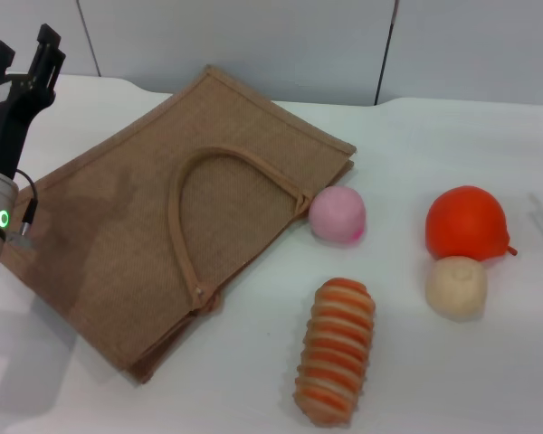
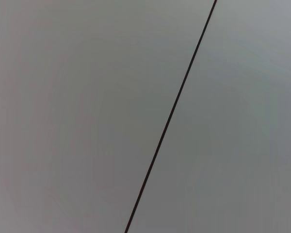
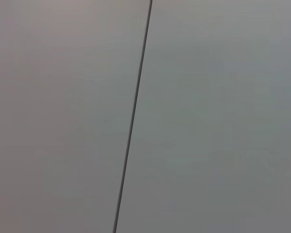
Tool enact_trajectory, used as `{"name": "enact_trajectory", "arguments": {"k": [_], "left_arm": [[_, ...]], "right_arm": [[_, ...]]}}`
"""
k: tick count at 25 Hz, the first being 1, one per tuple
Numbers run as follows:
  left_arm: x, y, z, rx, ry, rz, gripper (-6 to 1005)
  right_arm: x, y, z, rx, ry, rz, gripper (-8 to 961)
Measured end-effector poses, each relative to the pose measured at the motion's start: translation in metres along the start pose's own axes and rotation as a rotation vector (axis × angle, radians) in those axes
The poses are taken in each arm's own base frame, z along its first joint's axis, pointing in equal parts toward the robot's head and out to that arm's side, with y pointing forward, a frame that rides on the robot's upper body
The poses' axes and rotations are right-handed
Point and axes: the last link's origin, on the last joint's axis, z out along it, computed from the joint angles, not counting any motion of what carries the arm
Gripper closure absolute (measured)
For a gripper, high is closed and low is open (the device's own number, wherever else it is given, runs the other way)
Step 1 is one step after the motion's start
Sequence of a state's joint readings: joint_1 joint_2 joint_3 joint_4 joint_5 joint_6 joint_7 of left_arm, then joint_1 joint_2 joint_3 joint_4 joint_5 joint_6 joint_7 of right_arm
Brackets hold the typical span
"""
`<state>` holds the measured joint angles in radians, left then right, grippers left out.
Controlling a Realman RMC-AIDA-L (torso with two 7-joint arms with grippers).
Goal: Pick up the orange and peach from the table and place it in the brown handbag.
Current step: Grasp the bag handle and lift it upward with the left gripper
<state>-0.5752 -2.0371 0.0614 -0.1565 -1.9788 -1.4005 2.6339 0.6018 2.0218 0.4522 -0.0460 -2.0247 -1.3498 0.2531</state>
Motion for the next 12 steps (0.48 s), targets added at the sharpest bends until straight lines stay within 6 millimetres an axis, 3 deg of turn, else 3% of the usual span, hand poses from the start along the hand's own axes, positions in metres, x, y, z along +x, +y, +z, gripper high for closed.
{"name": "enact_trajectory", "arguments": {"k": [12], "left_arm": [[-0.0012,-0.0002,0.0007,0.0,-0.011,-0.008,231]], "right_arm": [[0.0001,-0.0001,-0.0002,0.001,0.0,0.0,271]]}}
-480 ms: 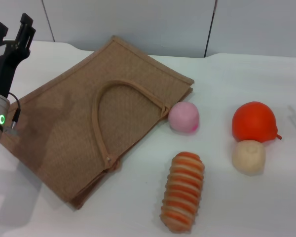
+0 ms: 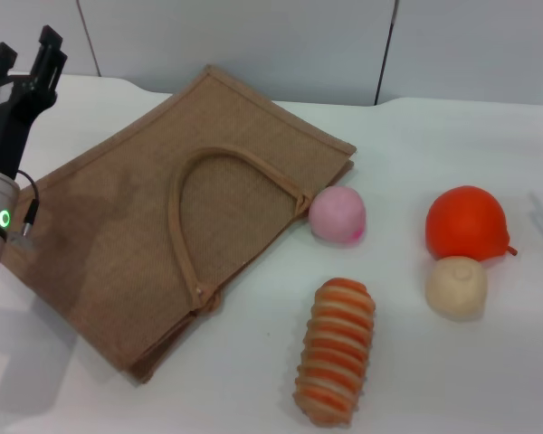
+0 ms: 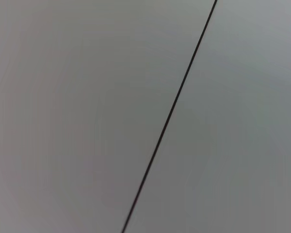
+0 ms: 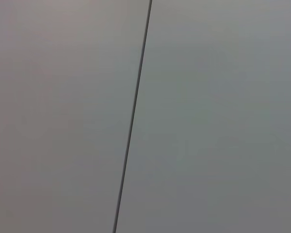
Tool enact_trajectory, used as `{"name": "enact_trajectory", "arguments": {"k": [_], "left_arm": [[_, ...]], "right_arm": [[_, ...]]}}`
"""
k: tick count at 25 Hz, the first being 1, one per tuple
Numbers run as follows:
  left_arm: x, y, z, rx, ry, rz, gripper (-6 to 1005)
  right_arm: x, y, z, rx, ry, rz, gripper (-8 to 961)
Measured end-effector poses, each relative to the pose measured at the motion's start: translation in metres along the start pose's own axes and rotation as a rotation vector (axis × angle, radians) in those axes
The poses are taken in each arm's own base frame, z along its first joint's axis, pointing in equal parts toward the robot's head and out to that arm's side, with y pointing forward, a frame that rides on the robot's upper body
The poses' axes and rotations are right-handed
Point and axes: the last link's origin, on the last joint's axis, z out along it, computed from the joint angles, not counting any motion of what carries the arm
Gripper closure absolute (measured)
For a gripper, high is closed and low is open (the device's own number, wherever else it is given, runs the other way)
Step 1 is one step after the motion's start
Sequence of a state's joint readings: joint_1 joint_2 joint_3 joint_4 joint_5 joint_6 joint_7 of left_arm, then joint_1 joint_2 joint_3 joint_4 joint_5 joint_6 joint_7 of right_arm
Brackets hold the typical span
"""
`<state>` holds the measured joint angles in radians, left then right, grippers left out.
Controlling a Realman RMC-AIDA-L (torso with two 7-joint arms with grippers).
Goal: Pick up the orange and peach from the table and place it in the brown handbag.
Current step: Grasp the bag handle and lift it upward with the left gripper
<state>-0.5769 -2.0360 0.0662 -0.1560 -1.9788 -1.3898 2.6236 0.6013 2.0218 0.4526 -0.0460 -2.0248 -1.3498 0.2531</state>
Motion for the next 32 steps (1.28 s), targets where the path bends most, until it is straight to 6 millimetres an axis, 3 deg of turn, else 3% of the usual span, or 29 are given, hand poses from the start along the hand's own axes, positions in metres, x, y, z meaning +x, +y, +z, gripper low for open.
{"name": "enact_trajectory", "arguments": {"k": [6,13,21,32], "left_arm": [[-0.002,0.005,0.004,-0.095,-0.06,-0.063,231],[0.003,-0.002,0.02,-0.193,-0.225,-0.216,231],[0.013,-0.008,0.044,-0.256,-0.564,-0.315,232],[0.028,-0.006,0.062,-0.191,-1.018,-0.282,232]], "right_arm": [[0.0,0.0,-0.001,0.001,0.002,0.0,271],[0.001,-0.001,-0.001,0.002,0.003,-0.002,271],[0.001,-0.002,-0.002,0.004,0.005,-0.004,270],[0.001,-0.003,-0.002,0.005,0.006,-0.007,270]]}}
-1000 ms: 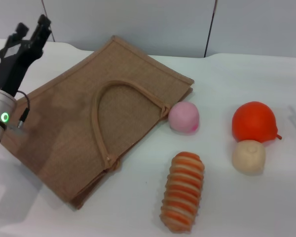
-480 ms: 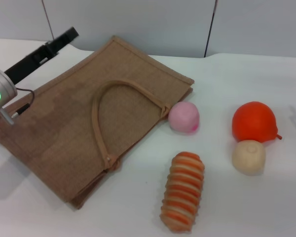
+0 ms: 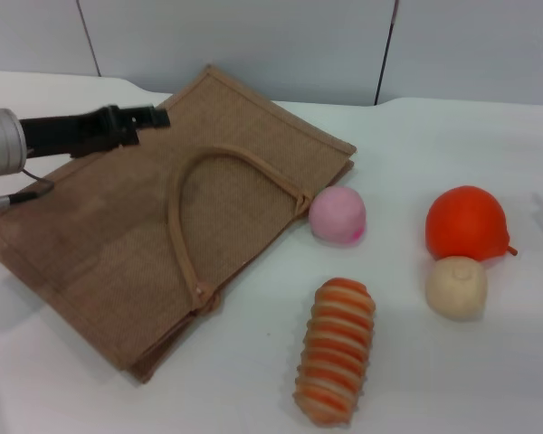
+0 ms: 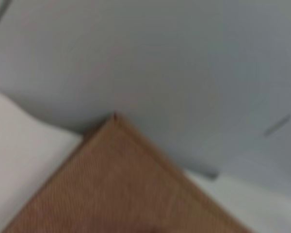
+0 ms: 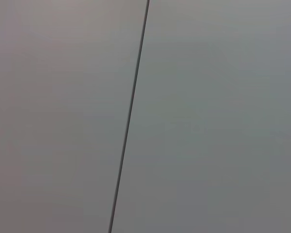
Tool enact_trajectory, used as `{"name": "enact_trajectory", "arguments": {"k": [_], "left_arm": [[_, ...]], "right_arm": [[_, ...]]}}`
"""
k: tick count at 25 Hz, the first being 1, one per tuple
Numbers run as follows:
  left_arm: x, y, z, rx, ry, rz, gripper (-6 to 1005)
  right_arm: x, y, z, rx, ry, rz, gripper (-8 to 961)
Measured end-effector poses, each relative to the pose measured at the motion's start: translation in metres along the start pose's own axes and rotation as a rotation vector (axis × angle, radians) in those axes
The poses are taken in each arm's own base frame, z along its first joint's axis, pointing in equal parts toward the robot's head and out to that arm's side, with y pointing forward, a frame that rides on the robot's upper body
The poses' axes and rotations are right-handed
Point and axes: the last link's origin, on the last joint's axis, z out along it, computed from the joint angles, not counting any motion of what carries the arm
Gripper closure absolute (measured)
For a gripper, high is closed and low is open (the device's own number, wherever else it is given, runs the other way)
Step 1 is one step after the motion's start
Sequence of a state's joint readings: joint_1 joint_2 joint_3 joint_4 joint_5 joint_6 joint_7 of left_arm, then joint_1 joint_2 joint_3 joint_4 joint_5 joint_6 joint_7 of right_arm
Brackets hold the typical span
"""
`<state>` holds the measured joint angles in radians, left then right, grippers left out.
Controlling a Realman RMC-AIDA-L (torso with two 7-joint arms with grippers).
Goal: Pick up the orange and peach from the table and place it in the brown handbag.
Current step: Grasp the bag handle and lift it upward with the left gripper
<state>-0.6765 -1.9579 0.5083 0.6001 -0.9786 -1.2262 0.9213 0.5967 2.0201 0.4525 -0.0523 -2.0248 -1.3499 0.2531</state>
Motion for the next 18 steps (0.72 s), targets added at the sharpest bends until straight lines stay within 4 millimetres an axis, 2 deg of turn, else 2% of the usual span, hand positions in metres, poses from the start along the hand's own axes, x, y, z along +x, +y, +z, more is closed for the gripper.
{"name": "enact_trajectory", "arguments": {"k": [7,18], "left_arm": [[0.0035,0.0052,-0.0015,0.051,-0.195,0.019,231],[-0.0025,0.0061,0.008,0.143,-0.319,0.068,232]], "right_arm": [[-0.0003,-0.001,0.0,0.002,0.0,-0.001,270],[0.0001,-0.0011,-0.0006,0.005,0.0,0.001,270]]}}
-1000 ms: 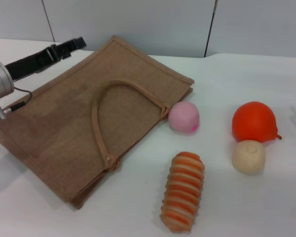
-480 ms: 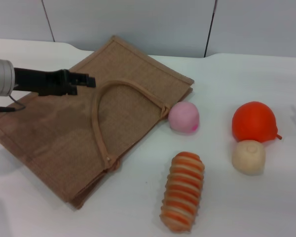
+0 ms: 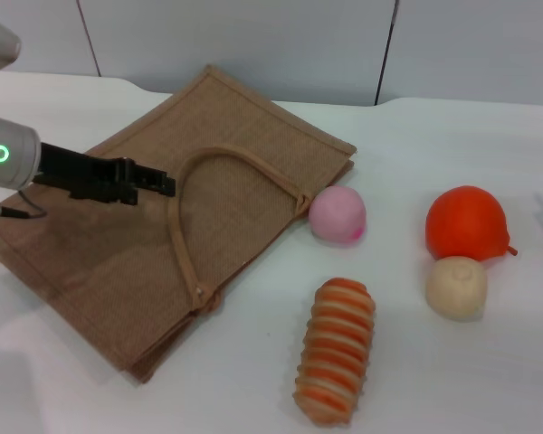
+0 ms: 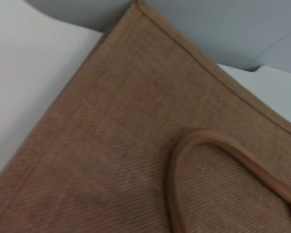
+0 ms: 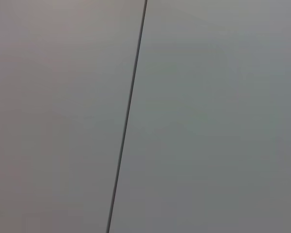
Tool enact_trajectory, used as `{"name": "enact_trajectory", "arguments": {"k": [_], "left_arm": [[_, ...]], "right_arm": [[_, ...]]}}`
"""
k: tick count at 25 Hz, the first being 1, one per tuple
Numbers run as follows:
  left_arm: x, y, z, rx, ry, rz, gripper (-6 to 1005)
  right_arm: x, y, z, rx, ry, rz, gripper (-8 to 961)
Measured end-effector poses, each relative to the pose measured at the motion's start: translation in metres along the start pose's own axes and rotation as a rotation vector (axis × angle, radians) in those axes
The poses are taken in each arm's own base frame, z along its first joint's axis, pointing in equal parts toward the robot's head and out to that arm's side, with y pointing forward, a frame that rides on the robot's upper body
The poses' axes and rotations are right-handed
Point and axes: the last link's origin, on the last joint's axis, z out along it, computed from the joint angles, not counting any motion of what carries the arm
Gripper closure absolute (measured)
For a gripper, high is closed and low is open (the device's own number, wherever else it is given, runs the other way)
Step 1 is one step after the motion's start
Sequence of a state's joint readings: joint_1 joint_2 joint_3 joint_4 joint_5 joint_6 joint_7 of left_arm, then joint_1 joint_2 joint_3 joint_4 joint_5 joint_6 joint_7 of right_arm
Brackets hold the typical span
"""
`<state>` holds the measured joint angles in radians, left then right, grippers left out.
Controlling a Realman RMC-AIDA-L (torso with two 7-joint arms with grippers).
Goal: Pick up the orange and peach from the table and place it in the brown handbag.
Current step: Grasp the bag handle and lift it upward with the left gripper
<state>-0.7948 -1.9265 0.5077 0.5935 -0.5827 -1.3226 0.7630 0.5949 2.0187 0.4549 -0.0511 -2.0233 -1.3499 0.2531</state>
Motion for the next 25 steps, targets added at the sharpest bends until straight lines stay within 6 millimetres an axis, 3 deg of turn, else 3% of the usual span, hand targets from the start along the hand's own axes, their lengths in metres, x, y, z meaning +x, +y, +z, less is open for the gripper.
{"name": "enact_trajectory", "arguments": {"k": [10,25], "left_arm": [[0.003,0.012,0.019,0.031,-0.06,0.066,232],[0.008,0.017,0.03,0.085,-0.078,0.127,231]], "right_arm": [[-0.001,0.001,0.002,-0.002,-0.004,0.002,270],[-0.002,0.002,0.003,-0.005,-0.007,0.003,269]]}}
